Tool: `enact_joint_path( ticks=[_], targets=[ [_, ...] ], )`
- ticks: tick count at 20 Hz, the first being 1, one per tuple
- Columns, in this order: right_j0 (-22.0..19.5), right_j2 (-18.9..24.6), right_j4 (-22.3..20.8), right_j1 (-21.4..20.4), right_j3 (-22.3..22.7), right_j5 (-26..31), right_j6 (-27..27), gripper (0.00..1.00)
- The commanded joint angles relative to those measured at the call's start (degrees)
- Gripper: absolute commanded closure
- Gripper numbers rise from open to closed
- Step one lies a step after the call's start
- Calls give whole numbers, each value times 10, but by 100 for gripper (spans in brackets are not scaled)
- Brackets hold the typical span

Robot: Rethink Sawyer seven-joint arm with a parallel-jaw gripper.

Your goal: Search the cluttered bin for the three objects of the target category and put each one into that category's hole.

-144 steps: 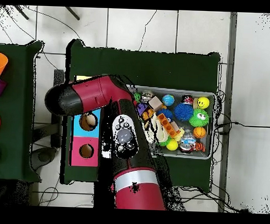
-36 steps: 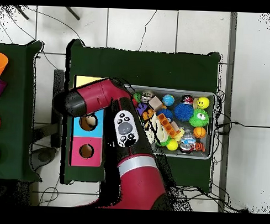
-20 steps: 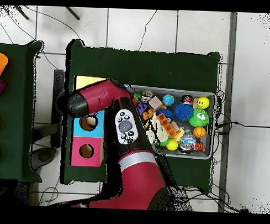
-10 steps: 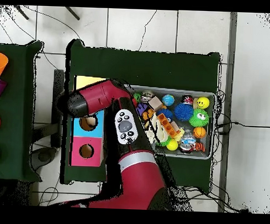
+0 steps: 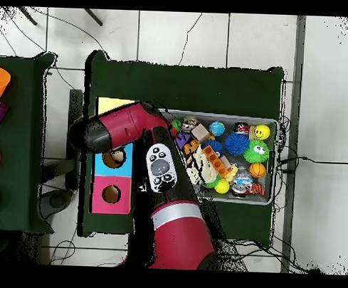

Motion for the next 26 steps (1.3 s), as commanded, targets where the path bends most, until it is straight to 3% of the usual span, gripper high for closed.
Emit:
enact_joint_path(
  ticks=[1, 26],
  targets=[
    [-18, 17, 19, -66, 70, 21, 1, 100],
    [-27, 22, 58, -110, 100, 31, -5, 100]
  ],
)
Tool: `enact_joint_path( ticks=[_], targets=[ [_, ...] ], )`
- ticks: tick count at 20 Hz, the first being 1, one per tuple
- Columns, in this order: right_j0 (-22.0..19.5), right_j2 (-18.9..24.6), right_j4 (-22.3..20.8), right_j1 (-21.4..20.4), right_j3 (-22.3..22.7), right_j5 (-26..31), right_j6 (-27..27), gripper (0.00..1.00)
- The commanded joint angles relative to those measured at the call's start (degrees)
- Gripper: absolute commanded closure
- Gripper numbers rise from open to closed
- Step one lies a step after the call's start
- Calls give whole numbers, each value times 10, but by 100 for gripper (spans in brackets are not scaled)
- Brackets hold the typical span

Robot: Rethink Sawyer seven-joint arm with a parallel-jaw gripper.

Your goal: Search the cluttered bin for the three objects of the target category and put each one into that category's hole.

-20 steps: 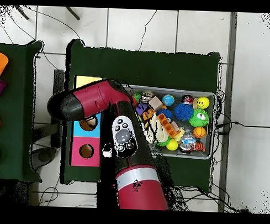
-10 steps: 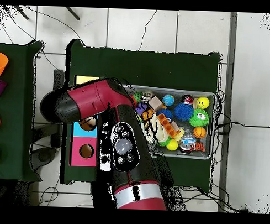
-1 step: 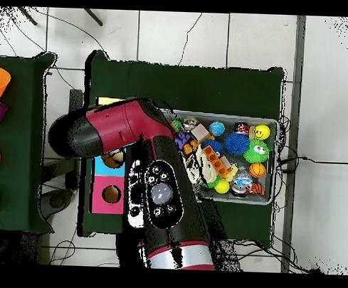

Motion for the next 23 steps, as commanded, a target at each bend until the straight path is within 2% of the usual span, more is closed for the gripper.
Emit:
enact_joint_path(
  ticks=[1, 11, 14, 18, 23],
  targets=[
    [-22, 21, 12, -2, 65, 32, -8, 100],
    [-46, 20, 13, -32, 74, 28, -30, 100],
    [-60, 28, 16, -44, 81, 29, -45, 100],
    [-91, 50, 29, -49, 99, -1, -48, 100],
    [-95, 54, 14, -55, 89, 22, -69, 100]
  ],
)
